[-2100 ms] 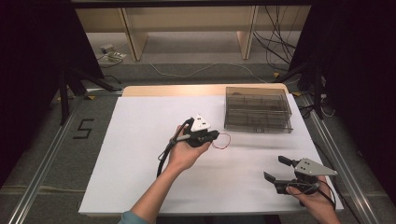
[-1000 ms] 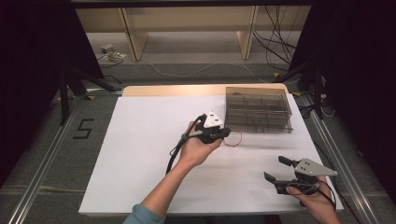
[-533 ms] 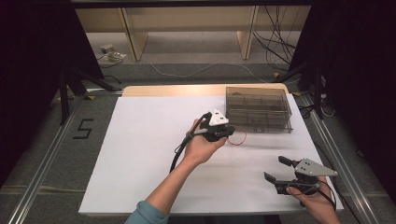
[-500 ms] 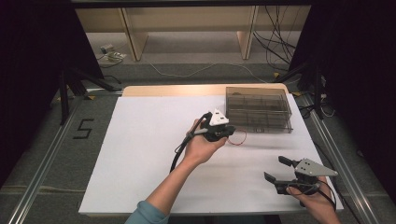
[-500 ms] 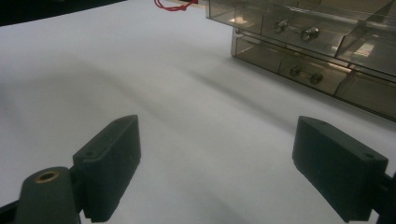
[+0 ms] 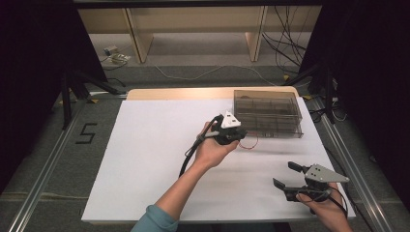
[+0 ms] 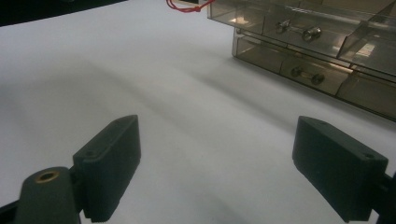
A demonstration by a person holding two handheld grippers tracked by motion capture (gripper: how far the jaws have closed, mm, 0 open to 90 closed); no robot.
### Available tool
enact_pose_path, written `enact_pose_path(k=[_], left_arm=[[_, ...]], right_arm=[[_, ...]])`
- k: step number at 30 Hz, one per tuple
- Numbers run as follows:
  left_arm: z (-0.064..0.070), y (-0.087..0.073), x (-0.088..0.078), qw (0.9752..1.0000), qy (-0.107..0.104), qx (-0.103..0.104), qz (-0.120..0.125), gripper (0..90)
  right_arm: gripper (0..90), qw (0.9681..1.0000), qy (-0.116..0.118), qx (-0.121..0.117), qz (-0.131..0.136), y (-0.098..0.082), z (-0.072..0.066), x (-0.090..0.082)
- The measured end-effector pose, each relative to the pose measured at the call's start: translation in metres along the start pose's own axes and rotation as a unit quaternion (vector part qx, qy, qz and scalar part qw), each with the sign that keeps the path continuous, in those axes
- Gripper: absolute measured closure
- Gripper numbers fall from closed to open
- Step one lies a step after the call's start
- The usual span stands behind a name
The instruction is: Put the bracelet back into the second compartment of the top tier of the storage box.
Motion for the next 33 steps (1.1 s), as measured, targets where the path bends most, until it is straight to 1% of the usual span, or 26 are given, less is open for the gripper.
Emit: enact_pose_path(k=[4, 5, 12, 15, 18, 21, 22, 25, 29, 33], left_arm=[[0.001, 0.003, 0.002, 1.0000, -0.001, 0.001, 0.001, 86.7], [0.001, 0.004, 0.003, 1.0000, 0.000, 0.002, 0.002, 86.6], [0.003, 0.010, 0.008, 1.0000, -0.003, 0.008, 0.002, 86.6], [0.003, 0.011, 0.011, 0.9999, -0.005, 0.009, 0.001, 86.6], [0.004, 0.012, 0.014, 1.0000, -0.005, 0.008, 0.001, 86.6], [0.004, 0.013, 0.016, 0.9999, -0.008, 0.014, -0.003, 86.6], [0.004, 0.013, 0.017, 0.9999, -0.007, 0.011, 0.000, 86.6], [0.004, 0.013, 0.018, 0.9999, -0.008, 0.014, -0.004, 86.7], [0.003, 0.013, 0.020, 0.9999, -0.008, 0.010, -0.002, 86.7], [0.003, 0.014, 0.022, 0.9999, -0.010, 0.012, -0.002, 86.7]], right_arm=[[16.2, 1.0000, -0.001, 0.001, 0.001, 0.000, 0.001, 0.000], [16.2, 1.0000, -0.002, 0.003, -0.002, 0.000, 0.000, -0.001], [16.2, 1.0000, 0.000, 0.000, 0.001, 0.000, 0.001, 0.000], [16.2, 1.0000, -0.001, 0.003, -0.001, 0.000, 0.000, -0.001], [16.2, 1.0000, -0.001, 0.000, 0.001, 0.000, 0.001, 0.000], [16.2, 1.0000, 0.000, 0.001, 0.001, 0.000, 0.001, -0.001], [16.2, 1.0000, 0.000, 0.001, 0.002, 0.000, 0.001, -0.001], [16.2, 1.0000, -0.003, 0.002, 0.001, 0.000, 0.001, -0.001], [16.2, 1.0000, -0.003, 0.001, 0.002, 0.000, 0.001, -0.001], [16.2, 1.0000, -0.003, 0.001, 0.002, 0.000, 0.001, -0.001]])
Point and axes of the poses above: each handheld gripper's, and its own axes: x roughly forward along the jaws, y roughly out of its top, z roughly to its right, the point moved 3 cm from there along x, roughly forward along the jaws, and after that the axes turned 13 degrees about z, right-handed, at the moved point
